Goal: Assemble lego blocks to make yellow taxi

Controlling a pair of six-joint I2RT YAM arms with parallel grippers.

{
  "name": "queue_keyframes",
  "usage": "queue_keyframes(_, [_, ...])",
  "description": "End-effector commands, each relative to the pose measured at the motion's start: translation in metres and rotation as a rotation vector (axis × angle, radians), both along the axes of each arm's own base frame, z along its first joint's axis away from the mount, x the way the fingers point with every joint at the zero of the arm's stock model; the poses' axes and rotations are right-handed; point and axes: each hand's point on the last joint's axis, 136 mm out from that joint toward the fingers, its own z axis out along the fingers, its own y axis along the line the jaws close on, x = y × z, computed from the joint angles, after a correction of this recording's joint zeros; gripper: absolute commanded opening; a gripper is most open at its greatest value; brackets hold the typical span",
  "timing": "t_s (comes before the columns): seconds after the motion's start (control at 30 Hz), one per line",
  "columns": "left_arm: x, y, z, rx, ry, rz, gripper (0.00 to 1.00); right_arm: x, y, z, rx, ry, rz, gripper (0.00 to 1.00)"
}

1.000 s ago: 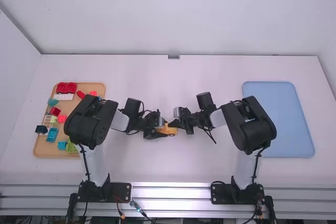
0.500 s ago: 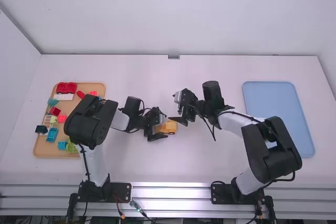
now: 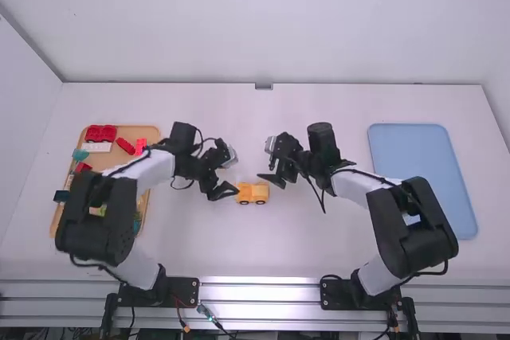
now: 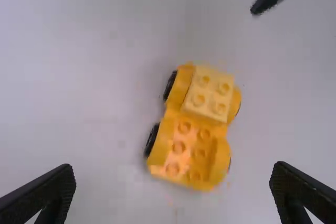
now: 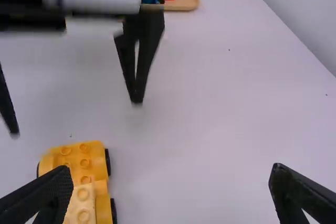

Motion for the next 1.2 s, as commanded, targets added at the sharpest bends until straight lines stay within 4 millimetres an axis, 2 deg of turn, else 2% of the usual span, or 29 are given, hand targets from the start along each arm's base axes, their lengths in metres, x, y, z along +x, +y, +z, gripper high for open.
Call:
queue_keyframes(0.0, [0.019,0.033,0.032,0.128,-0.006,0.174,0.99,0.003,-0.001,0.004,0.004,-0.012,-0.015,0.99])
queue_keyframes(0.03, [0.02,0.049,0.043,0.189,0.028,0.261,0.99,0.005,0.0,0.006,0.009,-0.016,-0.019,0.99])
queue_keyframes(0.07, [0.021,0.055,0.047,0.209,0.035,0.296,0.99,0.006,-0.001,0.006,0.01,-0.02,-0.02,0.99])
queue_keyframes(0.13, [0.026,0.088,0.068,0.306,0.059,0.485,0.99,0.007,0.0,0.009,0.015,-0.037,-0.02,0.99])
queue_keyframes(0.2, [0.029,0.103,0.077,0.34,0.068,0.586,0.99,0.009,0.001,0.011,0.02,-0.047,-0.02,0.99])
queue_keyframes(0.3, [0.035,0.151,0.099,0.365,0.138,1.014,0.99,0.015,0.002,0.019,0.052,-0.053,-0.049,0.99])
queue_keyframes(0.33, [0.035,0.156,0.1,0.365,0.148,1.054,0.99,0.017,0.002,0.021,0.058,-0.052,-0.055,0.99])
queue_keyframes(0.37, [0.031,0.175,0.102,0.368,0.19,1.21,0.99,0.024,-0.001,0.025,0.073,-0.047,-0.094,0.99])
queue_keyframes(0.5, [0.014,0.229,0.096,0.434,0.235,1.527,0.99,0.034,-0.003,0.032,0.104,-0.038,-0.156,0.99])
queue_keyframes(0.57, [0.009,0.246,0.092,0.469,0.235,1.599,0.99,0.036,-0.004,0.033,0.105,-0.043,-0.166,0.99])
queue_keyframes(0.6, [0.001,0.264,0.085,0.501,0.258,1.663,0.99,0.038,-0.005,0.035,0.109,-0.052,-0.168,0.99])
queue_keyframes(0.67, [-0.011,0.281,0.076,0.511,0.326,1.731,0.99,0.038,-0.003,0.037,0.112,-0.06,-0.165,0.99])
queue_keyframes(0.73, [-0.02,0.289,0.069,0.5,0.391,1.769,0.99,0.039,-0.004,0.038,0.114,-0.064,-0.167,0.99])
queue_keyframes(0.83, [-0.029,0.293,0.058,0.478,0.477,1.742,0.99,0.039,-0.004,0.039,0.118,-0.072,-0.167,0.99])
queue_keyframes(0.9, [-0.034,0.296,0.048,0.487,0.516,1.643,0.99,0.041,-0.004,0.041,0.12,-0.08,-0.17,0.99])
queue_keyframes(1.0, [-0.041,0.311,0.04,0.562,0.507,1.542,0.99,0.045,-0.006,0.046,0.146,-0.073,-0.191,0.99])
queue_keyframes(1.1, [-0.04,0.325,0.041,0.622,0.462,1.537,0.99,0.048,-0.009,0.048,0.15,-0.077,-0.202,0.99])
queue_keyframes(1.17, [-0.038,0.332,0.043,0.681,0.416,1.475,0.99,0.051,-0.013,0.049,0.148,-0.073,-0.212,0.99])
